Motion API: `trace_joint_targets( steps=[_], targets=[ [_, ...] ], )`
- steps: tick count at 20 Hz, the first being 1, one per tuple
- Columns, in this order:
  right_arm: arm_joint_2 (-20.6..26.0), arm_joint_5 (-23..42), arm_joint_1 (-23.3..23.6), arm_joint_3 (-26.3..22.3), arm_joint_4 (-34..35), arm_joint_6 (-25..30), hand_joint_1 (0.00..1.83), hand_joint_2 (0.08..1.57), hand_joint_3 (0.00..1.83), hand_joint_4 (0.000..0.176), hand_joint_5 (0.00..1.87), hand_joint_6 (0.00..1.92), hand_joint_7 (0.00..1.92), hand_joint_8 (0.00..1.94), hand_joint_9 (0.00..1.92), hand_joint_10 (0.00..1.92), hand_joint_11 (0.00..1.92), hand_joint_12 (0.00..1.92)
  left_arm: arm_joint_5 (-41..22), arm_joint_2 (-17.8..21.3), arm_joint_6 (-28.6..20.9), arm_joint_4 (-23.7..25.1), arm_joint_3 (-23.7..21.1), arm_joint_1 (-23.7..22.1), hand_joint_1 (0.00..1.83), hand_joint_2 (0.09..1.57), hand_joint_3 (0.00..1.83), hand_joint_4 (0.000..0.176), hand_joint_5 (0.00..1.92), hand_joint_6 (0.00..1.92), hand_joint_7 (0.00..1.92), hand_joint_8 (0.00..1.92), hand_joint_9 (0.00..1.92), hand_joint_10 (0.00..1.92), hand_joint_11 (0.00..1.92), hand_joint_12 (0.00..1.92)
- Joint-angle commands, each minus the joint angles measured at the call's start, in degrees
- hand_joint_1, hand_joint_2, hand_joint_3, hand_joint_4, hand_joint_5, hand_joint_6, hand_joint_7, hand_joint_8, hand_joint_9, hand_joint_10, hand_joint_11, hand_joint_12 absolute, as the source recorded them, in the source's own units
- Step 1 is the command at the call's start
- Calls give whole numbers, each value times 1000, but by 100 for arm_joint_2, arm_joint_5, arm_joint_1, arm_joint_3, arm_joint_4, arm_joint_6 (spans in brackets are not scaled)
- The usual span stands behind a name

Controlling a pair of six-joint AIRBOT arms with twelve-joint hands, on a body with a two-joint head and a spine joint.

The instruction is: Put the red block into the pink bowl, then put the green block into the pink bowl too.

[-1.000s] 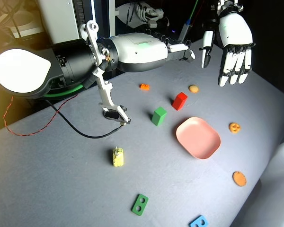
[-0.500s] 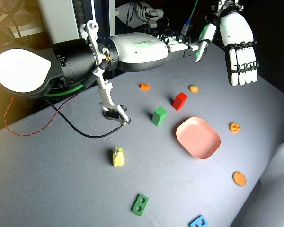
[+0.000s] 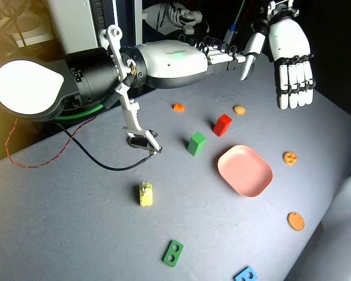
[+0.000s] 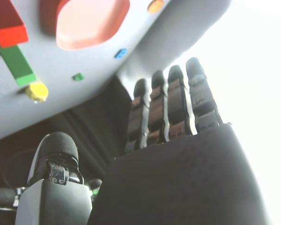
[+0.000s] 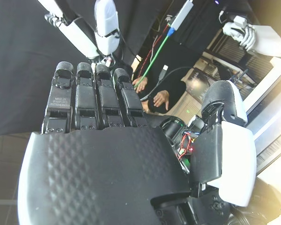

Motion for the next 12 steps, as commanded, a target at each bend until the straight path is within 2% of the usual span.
trace_joint_targets(
  steps=[1,2,3,4,7,8,11,12],
  targets=[
    [57,503,17,-4,487,-17,159,1016,0,0,74,1,94,1,14,1,11,11,-357,-10,-9,242,24,-38,117,1081,0,83,276,23,69,6,0,0,0,0],
    [57,503,17,-4,487,-17,138,1019,0,0,43,0,77,0,2,0,1,3,-361,-70,-10,262,41,-12,200,1042,0,77,331,14,97,4,0,0,0,0],
    [57,503,18,-4,487,-17,126,1018,0,0,26,0,41,0,0,0,0,0,-410,-169,-57,334,59,49,181,1040,0,76,284,3,42,0,0,0,0,0],
    [57,503,18,-4,487,-16,97,1020,0,0,5,0,13,0,0,0,0,0,-559,-275,-218,498,61,131,242,1017,0,78,299,10,63,12,0,0,0,0],
    [57,503,18,-4,487,-16,79,1031,4,0,14,4,5,1,0,0,0,0,-1033,-558,-697,865,69,461,528,985,0,79,238,0,9,0,0,0,0,0],
    [52,501,19,-10,504,-17,88,1027,1,0,8,1,0,0,0,0,0,0,-1149,-636,-755,877,69,556,626,992,0,71,218,0,1,0,0,0,0,0],
    [52,501,18,-12,517,-23,144,1012,0,0,21,6,14,4,0,0,0,0,-1422,-827,-765,801,73,716,762,1001,0,69,184,0,0,0,0,0,0,0],
    [56,499,20,-11,512,-23,148,1011,0,0,3,0,2,0,0,0,0,0,-1493,-885,-757,731,80,773,770,999,0,80,200,10,0,0,0,0,0,0]
  ],
)
